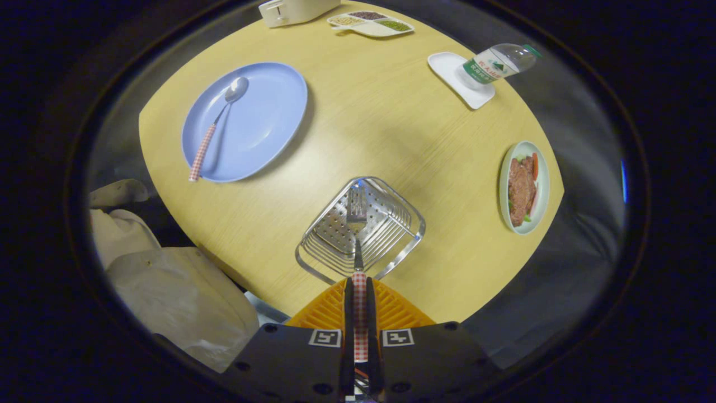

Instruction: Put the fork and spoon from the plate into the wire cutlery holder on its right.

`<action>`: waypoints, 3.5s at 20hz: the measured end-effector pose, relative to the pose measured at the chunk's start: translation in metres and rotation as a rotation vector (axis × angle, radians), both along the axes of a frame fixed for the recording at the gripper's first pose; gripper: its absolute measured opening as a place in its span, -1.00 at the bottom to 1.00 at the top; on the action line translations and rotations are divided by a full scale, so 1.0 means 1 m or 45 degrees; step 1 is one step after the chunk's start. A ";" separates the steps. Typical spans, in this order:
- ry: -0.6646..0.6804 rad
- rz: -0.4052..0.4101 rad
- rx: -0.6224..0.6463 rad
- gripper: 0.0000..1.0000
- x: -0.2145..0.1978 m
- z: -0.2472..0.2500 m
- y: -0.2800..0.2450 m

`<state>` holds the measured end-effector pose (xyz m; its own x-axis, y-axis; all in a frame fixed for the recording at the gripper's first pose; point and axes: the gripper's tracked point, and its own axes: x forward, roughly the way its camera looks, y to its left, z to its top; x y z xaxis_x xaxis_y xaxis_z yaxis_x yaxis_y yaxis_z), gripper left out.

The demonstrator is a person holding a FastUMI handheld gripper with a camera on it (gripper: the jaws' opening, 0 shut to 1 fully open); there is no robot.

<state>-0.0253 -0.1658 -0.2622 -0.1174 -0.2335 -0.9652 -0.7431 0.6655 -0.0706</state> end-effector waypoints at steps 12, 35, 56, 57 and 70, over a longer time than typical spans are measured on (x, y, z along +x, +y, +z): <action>-0.204 -0.170 0.215 0.56 0.016 0.008 0.020; -0.982 -0.365 0.878 0.99 0.002 0.052 0.177; -0.749 -0.164 0.731 0.98 -0.046 -0.066 0.249; -0.738 -0.156 0.720 0.97 -0.048 -0.070 0.249; -0.660 -0.160 0.646 -0.40 -0.055 -0.090 0.246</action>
